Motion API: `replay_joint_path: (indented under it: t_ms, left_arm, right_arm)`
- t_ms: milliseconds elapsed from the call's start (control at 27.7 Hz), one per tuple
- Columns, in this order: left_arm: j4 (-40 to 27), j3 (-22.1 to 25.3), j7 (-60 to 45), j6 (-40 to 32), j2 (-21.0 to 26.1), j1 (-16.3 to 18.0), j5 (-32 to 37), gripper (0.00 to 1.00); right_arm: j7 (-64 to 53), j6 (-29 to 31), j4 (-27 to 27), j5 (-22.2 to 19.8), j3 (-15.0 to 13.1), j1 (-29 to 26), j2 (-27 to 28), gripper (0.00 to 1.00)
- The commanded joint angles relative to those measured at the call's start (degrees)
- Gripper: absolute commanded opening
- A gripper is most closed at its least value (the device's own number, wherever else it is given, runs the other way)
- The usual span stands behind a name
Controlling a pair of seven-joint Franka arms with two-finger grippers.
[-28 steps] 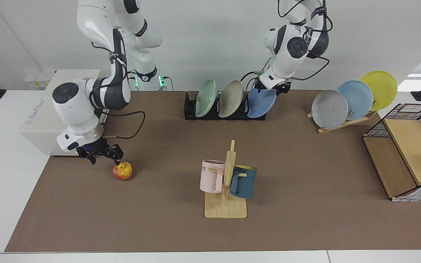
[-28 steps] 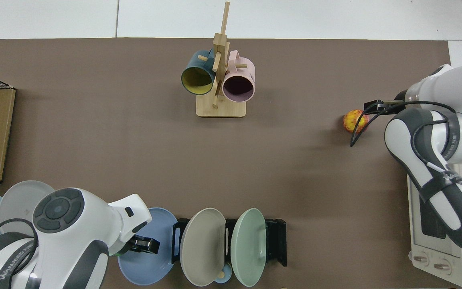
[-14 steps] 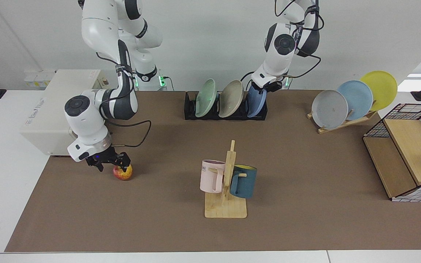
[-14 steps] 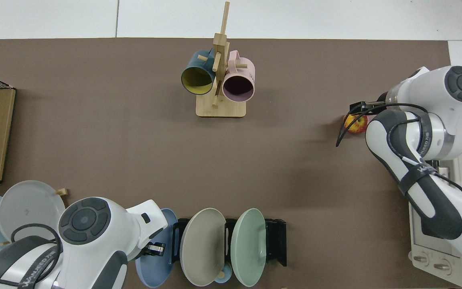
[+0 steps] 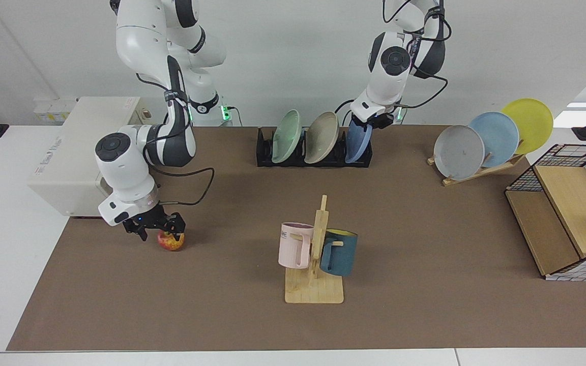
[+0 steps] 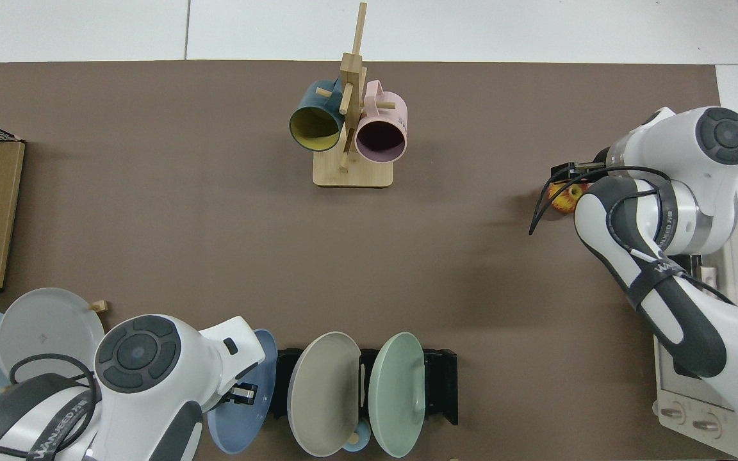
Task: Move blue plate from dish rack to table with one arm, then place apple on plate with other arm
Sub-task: 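Lift the blue plate with the left gripper while the right gripper grasps the apple, then carry the blue plate to the table center with the left gripper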
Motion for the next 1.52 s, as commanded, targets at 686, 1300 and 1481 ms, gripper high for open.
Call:
replay_joint_path:
  t_ms: [686, 1300, 1481]
  left_arm:
    - [16.5, 4.2, 0.5, -3.2, 9.2, 4.7, 0.6, 0.0]
    - [18.8, 13.4, 12.8, 5.7, 15.7, 5.4, -21.0, 0.0]
    - [18.9, 13.4, 15.3, 6.4, 21.3, 5.8, -24.8, 0.0]
  right_arm:
    - [1.4, 1.5, -0.3, -0.2, 0.1, 0.7, 1.7, 1.0]
    - [3.9, 1.3, -2.0, -0.1, 0.1, 1.0, 1.0, 1.0]
    - [4.3, 1.5, -2.0, -0.1, 0.1, 0.9, 1.5, 1.0]
